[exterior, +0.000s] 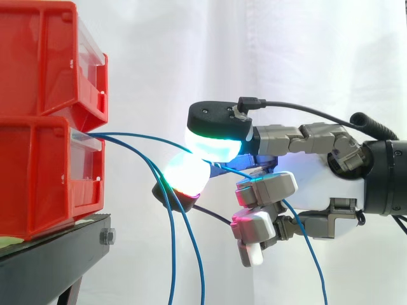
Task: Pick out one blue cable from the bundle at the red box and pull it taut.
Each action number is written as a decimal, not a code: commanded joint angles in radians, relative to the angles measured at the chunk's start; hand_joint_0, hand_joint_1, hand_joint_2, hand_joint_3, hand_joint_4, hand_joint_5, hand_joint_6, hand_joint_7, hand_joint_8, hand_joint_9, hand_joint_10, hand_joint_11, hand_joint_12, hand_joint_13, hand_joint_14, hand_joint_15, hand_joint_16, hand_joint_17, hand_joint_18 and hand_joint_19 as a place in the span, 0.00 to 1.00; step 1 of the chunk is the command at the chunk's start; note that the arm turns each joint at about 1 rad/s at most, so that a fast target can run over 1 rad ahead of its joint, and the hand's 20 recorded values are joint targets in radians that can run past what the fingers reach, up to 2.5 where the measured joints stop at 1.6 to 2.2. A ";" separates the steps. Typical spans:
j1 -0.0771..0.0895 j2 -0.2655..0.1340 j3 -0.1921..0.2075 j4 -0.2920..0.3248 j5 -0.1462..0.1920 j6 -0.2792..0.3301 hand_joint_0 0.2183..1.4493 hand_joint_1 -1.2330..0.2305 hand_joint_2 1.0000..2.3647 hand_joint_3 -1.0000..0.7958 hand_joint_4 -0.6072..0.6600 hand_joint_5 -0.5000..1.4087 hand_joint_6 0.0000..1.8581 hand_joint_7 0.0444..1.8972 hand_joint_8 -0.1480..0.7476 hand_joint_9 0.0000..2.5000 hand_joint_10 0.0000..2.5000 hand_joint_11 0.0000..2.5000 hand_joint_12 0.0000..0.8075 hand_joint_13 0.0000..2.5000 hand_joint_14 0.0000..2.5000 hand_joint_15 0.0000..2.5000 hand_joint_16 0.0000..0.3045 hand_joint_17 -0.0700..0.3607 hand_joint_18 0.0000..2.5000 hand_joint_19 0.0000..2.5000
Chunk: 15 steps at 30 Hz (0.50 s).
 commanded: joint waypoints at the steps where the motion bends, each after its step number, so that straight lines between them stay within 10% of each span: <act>1: -0.001 0.000 0.000 -0.001 -0.027 0.040 0.36 0.26 0.00 0.61 0.36 0.22 0.50 0.58 0.55 0.66 0.01 0.58 0.51 0.58 0.01 0.35 0.20 0.49 0.47 0.24; 15: -0.001 0.000 -0.014 -0.028 -0.097 0.196 0.38 0.30 0.01 0.55 0.38 0.20 0.50 0.54 0.61 0.61 0.01 0.45 0.48 0.59 0.01 0.36 0.17 0.43 0.44 0.24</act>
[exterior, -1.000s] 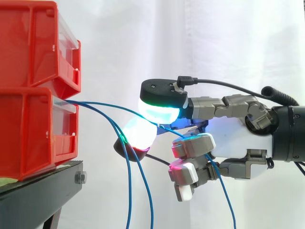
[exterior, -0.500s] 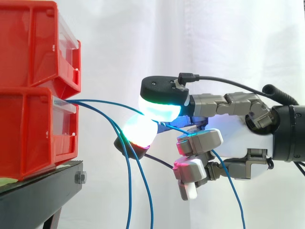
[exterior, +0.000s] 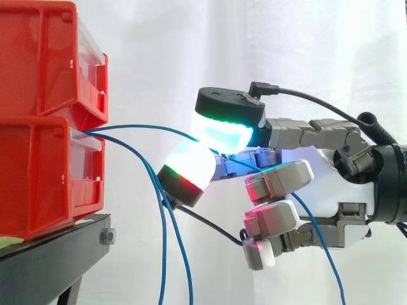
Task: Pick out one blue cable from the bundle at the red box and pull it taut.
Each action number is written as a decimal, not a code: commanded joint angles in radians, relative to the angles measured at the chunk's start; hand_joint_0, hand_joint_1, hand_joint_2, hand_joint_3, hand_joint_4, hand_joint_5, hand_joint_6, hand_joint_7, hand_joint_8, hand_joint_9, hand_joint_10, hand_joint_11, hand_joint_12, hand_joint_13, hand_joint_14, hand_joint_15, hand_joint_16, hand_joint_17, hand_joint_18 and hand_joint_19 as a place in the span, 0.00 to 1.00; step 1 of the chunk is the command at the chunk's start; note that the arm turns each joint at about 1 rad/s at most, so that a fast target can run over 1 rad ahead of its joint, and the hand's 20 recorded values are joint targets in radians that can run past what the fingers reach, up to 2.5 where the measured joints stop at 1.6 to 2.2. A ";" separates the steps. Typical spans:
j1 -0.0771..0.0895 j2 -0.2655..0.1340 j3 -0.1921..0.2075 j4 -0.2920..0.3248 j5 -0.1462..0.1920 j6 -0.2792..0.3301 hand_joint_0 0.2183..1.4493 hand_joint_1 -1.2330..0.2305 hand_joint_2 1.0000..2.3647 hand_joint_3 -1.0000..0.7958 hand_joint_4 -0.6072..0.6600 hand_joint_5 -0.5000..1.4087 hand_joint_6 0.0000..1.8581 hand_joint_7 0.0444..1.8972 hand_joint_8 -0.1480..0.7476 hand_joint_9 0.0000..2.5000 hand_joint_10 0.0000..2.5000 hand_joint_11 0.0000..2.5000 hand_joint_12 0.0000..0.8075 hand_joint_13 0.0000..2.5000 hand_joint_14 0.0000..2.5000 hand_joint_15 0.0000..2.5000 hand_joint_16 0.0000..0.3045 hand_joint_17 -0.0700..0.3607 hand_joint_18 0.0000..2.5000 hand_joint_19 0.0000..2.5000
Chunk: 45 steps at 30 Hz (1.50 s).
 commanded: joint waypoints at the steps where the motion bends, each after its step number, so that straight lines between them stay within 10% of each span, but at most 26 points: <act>1: 0.001 0.000 -0.009 -0.001 -0.008 0.018 0.38 0.30 0.01 0.55 0.38 0.20 0.50 0.55 0.61 0.61 0.01 0.45 0.48 0.59 0.01 0.36 0.17 0.43 0.44 0.24; 25: 0.000 0.002 -0.039 0.016 -0.043 0.006 0.40 0.29 0.01 0.58 0.33 0.20 0.51 0.54 0.56 0.63 0.01 0.50 0.49 0.57 0.01 0.38 0.17 0.43 0.42 0.26; 37: 0.001 0.069 -0.050 -0.225 -0.058 -0.039 0.39 0.29 0.01 0.58 0.34 0.20 0.50 0.55 0.56 0.63 0.01 0.49 0.49 0.57 0.01 0.38 0.17 0.44 0.43 0.26; 45: 0.026 0.173 -0.207 -0.144 0.029 -0.068 0.39 0.29 0.01 0.58 0.34 0.21 0.50 0.55 0.56 0.63 0.01 0.49 0.49 0.56 0.01 0.38 0.17 0.44 0.43 0.26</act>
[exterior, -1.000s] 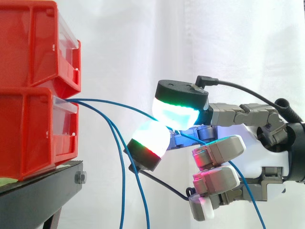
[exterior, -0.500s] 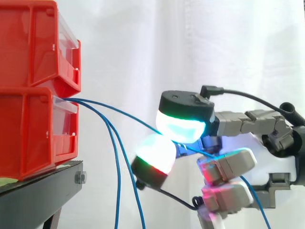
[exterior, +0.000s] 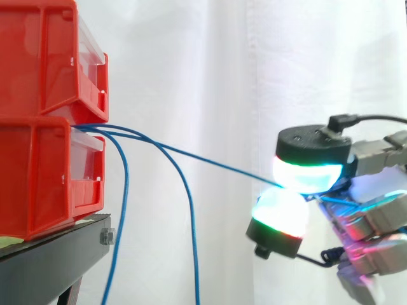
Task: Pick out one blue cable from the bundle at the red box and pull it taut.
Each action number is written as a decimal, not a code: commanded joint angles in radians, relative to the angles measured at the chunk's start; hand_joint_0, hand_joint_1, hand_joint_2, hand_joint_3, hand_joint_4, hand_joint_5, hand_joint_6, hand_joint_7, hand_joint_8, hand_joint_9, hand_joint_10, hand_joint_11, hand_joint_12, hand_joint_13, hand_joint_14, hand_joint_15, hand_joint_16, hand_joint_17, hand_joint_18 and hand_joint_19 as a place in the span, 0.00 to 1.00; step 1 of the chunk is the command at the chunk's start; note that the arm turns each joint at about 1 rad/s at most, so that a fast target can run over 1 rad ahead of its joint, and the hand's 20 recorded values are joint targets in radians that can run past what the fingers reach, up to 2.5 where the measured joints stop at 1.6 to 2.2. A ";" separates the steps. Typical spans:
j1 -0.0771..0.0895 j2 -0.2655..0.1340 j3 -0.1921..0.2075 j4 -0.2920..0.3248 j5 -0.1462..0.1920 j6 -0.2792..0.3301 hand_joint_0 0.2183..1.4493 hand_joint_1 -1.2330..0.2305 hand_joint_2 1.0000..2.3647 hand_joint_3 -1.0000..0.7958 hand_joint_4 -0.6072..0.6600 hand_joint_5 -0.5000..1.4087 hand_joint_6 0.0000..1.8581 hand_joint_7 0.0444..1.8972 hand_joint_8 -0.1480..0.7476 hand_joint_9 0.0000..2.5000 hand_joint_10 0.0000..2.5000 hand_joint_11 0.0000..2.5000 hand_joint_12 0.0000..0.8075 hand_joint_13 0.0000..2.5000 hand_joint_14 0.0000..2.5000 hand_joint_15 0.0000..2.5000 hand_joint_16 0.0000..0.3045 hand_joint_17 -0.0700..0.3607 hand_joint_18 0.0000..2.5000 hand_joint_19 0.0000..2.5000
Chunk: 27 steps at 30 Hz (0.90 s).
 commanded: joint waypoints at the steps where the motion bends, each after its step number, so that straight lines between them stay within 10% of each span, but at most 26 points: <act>1: 0.014 0.028 -0.066 0.046 0.037 0.000 0.39 0.29 0.01 0.58 0.34 0.21 0.50 0.55 0.55 0.63 0.01 0.49 0.49 0.56 0.01 0.38 0.17 0.44 0.43 0.26; 27: 0.018 0.028 -0.066 0.075 0.039 -0.021 0.39 0.28 0.01 0.58 0.35 0.21 0.50 0.56 0.56 0.63 0.01 0.48 0.50 0.55 0.01 0.38 0.18 0.45 0.43 0.26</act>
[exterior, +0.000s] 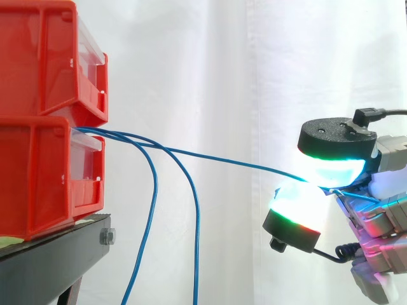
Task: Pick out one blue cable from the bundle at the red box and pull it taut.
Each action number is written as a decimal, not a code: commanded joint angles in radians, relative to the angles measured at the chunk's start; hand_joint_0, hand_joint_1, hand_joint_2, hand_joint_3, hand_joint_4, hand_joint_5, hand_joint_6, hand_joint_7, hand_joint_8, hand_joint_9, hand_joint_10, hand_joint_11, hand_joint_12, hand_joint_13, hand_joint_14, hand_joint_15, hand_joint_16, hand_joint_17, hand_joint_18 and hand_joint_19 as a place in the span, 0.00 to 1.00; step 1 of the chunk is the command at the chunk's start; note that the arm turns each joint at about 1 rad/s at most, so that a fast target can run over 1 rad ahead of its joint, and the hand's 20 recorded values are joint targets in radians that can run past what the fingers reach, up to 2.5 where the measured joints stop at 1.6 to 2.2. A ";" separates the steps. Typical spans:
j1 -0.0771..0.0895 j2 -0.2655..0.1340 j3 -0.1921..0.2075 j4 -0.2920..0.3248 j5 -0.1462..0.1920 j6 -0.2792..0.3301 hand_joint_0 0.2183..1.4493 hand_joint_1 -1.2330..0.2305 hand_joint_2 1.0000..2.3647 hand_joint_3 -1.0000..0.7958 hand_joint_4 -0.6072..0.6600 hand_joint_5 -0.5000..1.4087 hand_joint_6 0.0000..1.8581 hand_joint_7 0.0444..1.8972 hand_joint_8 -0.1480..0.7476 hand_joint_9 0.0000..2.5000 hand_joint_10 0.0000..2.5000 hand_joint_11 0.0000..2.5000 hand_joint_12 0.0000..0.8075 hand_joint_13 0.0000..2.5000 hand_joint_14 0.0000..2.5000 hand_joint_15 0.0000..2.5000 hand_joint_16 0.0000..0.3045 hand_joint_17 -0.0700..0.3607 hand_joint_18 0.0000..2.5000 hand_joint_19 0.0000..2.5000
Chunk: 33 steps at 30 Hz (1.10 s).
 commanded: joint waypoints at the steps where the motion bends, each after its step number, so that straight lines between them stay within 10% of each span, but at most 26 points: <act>1: 0.000 0.000 0.000 0.000 0.000 0.000 0.39 0.28 0.01 0.58 0.35 0.21 0.50 0.56 0.56 0.63 0.01 0.48 0.50 0.55 0.01 0.38 0.18 0.45 0.43 0.26; 33: 0.000 0.000 0.000 -0.001 0.000 0.000 0.39 0.28 0.01 0.58 0.36 0.21 0.50 0.55 0.55 0.62 0.01 0.47 0.50 0.55 0.01 0.34 0.18 0.45 0.43 0.26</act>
